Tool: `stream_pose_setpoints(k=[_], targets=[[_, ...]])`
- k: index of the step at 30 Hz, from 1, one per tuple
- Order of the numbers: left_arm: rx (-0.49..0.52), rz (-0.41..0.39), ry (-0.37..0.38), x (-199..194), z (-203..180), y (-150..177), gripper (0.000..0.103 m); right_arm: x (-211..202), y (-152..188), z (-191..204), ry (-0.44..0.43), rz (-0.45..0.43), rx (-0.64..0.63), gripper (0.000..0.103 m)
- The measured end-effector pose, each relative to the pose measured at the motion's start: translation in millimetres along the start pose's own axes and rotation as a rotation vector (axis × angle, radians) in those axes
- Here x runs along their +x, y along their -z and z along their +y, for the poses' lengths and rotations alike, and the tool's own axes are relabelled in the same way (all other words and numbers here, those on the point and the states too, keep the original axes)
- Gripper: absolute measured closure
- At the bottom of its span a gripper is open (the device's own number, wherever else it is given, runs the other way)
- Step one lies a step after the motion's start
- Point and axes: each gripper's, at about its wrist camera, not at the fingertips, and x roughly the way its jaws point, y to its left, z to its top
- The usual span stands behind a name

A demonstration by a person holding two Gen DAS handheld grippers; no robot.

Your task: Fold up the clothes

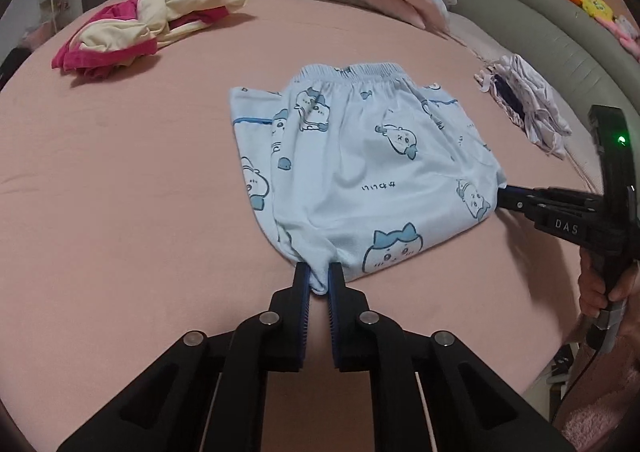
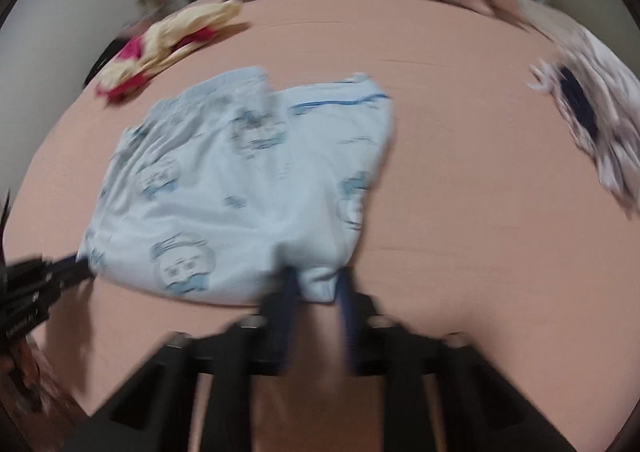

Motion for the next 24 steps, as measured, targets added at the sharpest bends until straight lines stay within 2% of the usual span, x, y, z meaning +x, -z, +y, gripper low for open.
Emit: stream_pose_setpoints(k=[4, 5, 8, 10, 12, 13, 16, 18, 19, 20, 21, 22, 23, 24], targets=[[-0.017, -0.006, -0.034, 3.0, 15.3, -6.6, 0.097, -17.1, 0.0, 17.3, 0.039, -0.023, -0.083, 0.097], [-0.021, -0.004, -0.076, 2.0, 20.8, -6.6, 0.099, -20.9, -0.9, 18.5, 0.038, -0.029, -0.089, 0.098], [-0.034, 0.000, -0.201, -1.2, 37.3, -6.4, 0.101, -14.4, -2.4, 13.2, 0.117, -0.014, -0.117, 0.099], [-0.136, -0.005, -0.128, -6.2, 56.3, -4.1, 0.102, -6.5, 0.3, 5.4, 0.132, 0.014, -0.104, 0.099], [-0.168, -0.066, -0.021, -19.3, 58.3, -6.1, 0.101, -7.1, 1.7, 0.2, 0.105, 0.029, -0.080, 0.098], [-0.159, -0.089, 0.017, -23.3, 52.8, -6.9, 0.101, -13.4, 1.3, 0.6, 0.082, 0.014, -0.069, 0.098], [-0.033, -0.079, 0.029, -10.7, 17.7, -7.5, 0.096, -35.8, -2.4, 5.7, 0.061, -0.069, -0.055, 0.097], [0.052, -0.072, 0.036, -1.9, -5.5, -7.8, 0.093, -45.1, -7.4, 17.8, 0.074, -0.135, -0.100, 0.096], [0.095, -0.033, -0.006, 9.7, -11.7, -7.3, 0.092, -42.2, -10.4, 25.7, 0.066, -0.138, -0.134, 0.096], [0.136, 0.004, -0.046, 20.9, -17.7, -6.7, 0.092, -31.6, -12.4, 33.2, 0.066, -0.105, -0.169, 0.096], [0.157, -0.005, -0.054, 19.4, -18.2, -5.8, 0.091, -20.3, -14.1, 40.1, 0.071, -0.070, -0.203, 0.096], [0.159, 0.006, -0.100, 16.0, -12.6, -4.5, 0.089, -4.9, -13.2, 41.6, 0.107, -0.026, -0.232, 0.098], [0.161, 0.017, -0.147, 12.6, -7.0, -3.2, 0.080, 7.5, -10.1, 38.2, 0.139, 0.007, -0.256, 0.103], [0.162, 0.029, -0.194, 9.3, -1.1, -1.8, 0.078, 8.1, -7.5, 31.8, 0.137, 0.000, -0.262, 0.103]])
